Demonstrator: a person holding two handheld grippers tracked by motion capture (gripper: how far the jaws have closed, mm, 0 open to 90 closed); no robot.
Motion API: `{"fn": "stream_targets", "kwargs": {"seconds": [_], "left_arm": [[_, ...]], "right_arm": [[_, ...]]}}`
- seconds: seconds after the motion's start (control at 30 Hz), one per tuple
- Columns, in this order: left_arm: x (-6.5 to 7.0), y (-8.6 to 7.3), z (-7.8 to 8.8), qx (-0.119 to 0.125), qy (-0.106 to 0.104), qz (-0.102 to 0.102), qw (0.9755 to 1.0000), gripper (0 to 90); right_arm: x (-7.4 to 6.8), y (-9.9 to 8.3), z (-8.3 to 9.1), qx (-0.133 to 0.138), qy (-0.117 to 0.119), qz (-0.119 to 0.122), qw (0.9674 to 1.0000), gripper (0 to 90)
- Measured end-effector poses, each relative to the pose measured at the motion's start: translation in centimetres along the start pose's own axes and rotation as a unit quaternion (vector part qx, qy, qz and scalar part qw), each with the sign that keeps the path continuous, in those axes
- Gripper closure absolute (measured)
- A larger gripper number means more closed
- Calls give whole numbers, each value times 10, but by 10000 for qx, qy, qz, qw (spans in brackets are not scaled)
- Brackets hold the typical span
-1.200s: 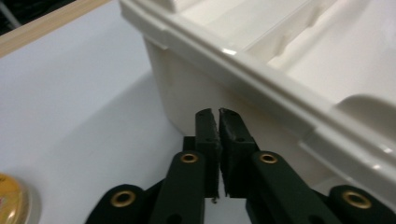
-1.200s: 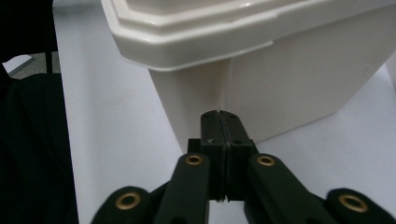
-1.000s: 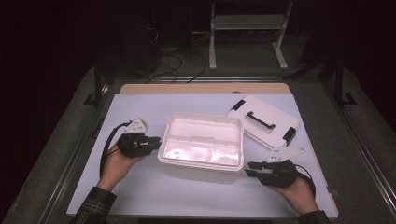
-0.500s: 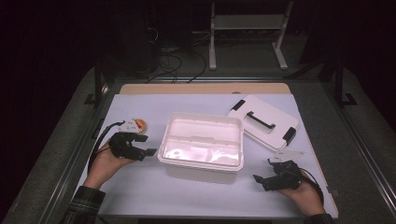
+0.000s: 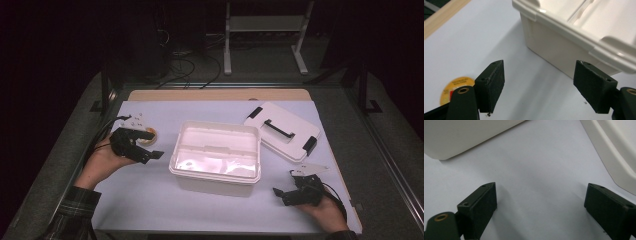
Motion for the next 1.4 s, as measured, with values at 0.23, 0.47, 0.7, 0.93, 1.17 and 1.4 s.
{"fn": "stream_targets", "kwargs": {"seconds": [0.23,0.47,0.7,0.93,1.17,1.4], "left_arm": [[2,29,6,38,-338,-294,9990,241],[10,56,-6,-19,-668,-611,9959,242],[24,83,-24,-188,-933,-980,9906,245],[39,105,-46,-404,-1181,-1386,9825,281],[51,118,-70,-568,-1439,-1608,9748,360],[63,123,-92,-842,-1583,-1807,9671,435]], "right_arm": [[0,0,0,-1,0,-9,10000,102],[0,0,0,2,-2,-18,10000,102],[0,0,0,2,3,-11,10000,102],[0,0,0,1,6,-15,10000,102],[0,0,0,-9,7,-18,10000,102],[0,0,0,-2,10,-11,10000,102]]}}
Point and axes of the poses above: each handheld gripper's, and its own axes: z roughly backward along the jaws, y roughly out of its top, x roughly to its right, the point moved 2 cm from there along -z, roughly forward along the jaws, and after that the axes turned 8 degrees about x, right-handed, at the moved point
